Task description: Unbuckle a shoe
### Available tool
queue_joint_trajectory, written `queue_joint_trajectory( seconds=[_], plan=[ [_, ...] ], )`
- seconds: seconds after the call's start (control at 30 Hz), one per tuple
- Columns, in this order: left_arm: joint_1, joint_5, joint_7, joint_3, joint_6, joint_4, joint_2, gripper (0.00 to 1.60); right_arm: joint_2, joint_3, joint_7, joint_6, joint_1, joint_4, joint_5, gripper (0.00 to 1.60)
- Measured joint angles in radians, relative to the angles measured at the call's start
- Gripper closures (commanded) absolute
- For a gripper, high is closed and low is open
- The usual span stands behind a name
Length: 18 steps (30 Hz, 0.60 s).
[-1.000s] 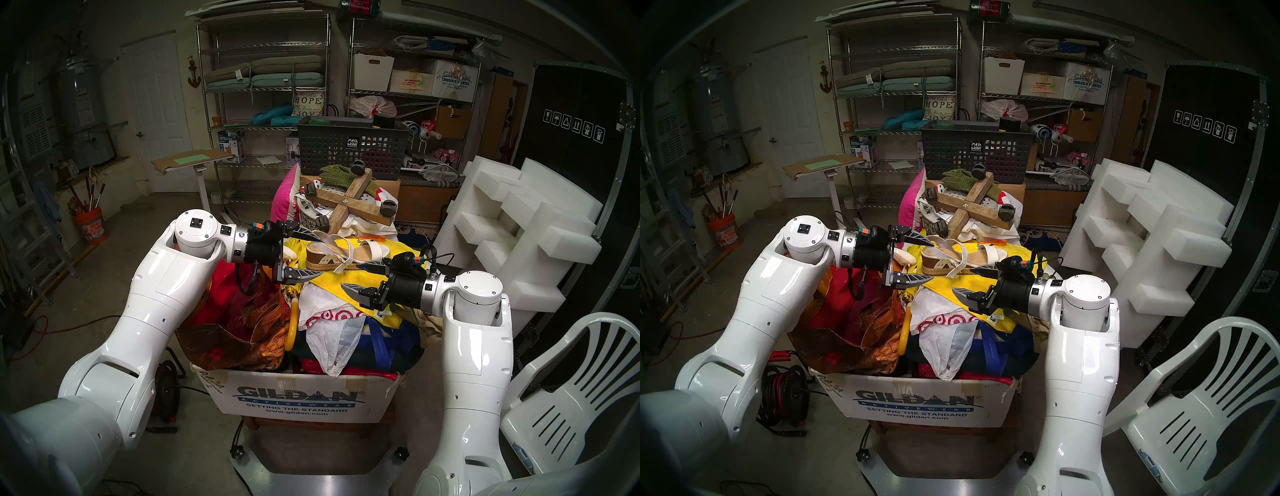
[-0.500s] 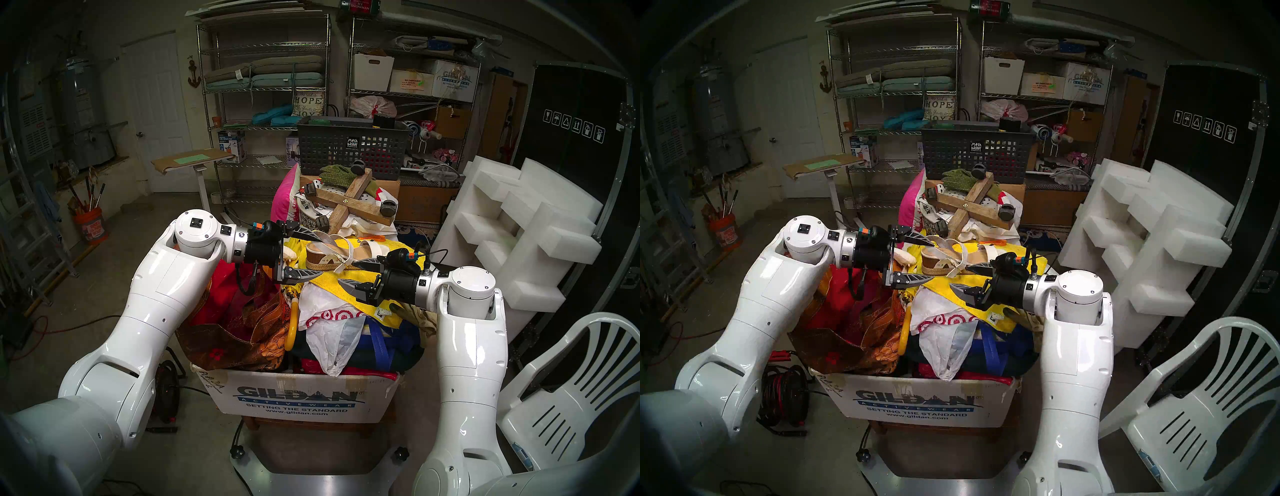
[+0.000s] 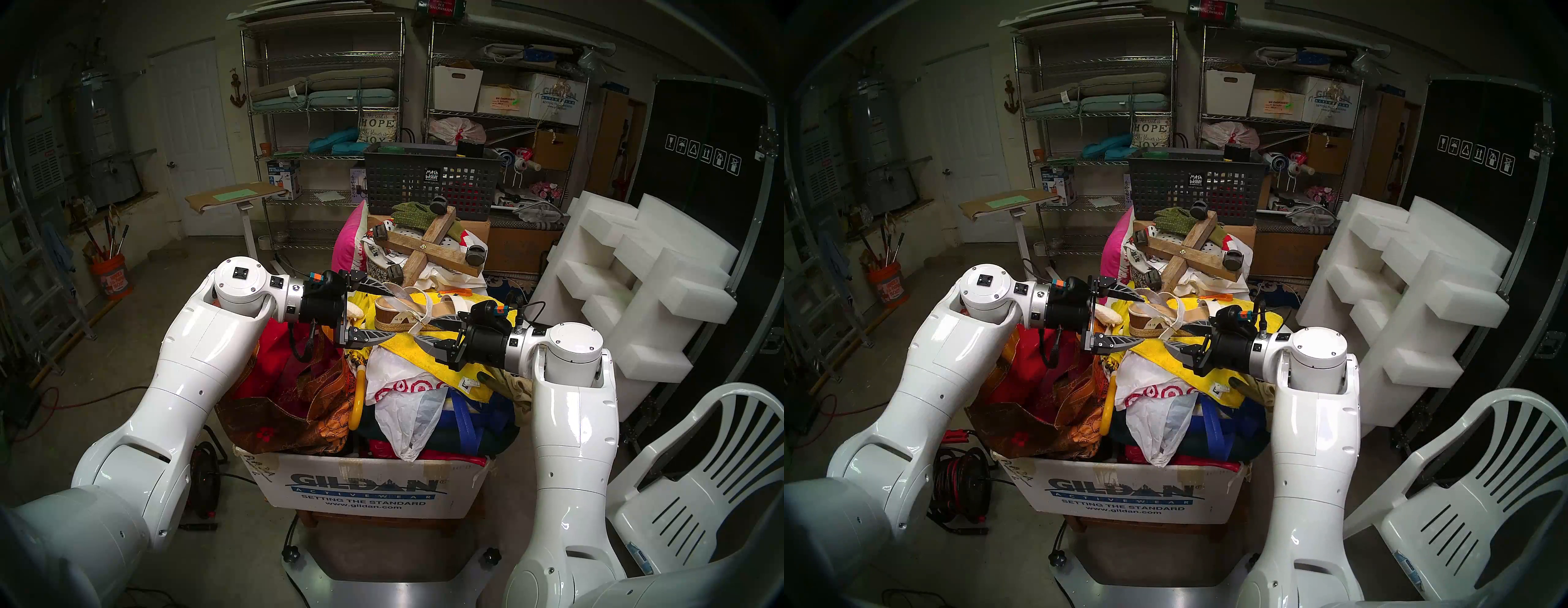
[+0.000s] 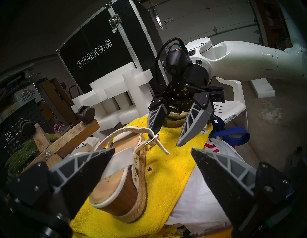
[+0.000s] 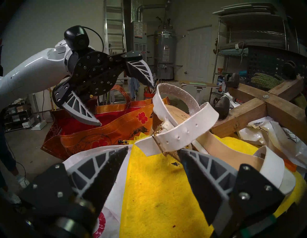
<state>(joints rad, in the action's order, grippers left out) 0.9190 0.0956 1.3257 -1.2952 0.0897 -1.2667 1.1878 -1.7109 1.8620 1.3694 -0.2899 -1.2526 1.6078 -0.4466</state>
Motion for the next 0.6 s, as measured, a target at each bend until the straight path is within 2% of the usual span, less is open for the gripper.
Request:
queue_joint_trajectory(
  seconds=[0.33,0.37,0.4,0.6],
  plan=[
    [0.000,0.000,0.000,0.000,0.000,0.000,0.000,0.00,-0.005,0.007,-0.016,0.004,0.007,-0.010,0.002,0.35],
    [0.000,0.000,0.000,0.000,0.000,0.000,0.000,0.00,-0.005,0.008,-0.017,0.004,0.007,-0.011,0.002,0.34],
    [0.000,0.000,0.000,0.000,0.000,0.000,0.000,0.00,-0.006,0.011,-0.021,0.004,0.009,-0.012,0.002,0.26],
    [0.000,0.000,0.000,-0.001,0.000,0.000,0.001,0.00,-0.008,0.017,-0.031,0.003,0.015,-0.012,0.001,0.18]
  ],
)
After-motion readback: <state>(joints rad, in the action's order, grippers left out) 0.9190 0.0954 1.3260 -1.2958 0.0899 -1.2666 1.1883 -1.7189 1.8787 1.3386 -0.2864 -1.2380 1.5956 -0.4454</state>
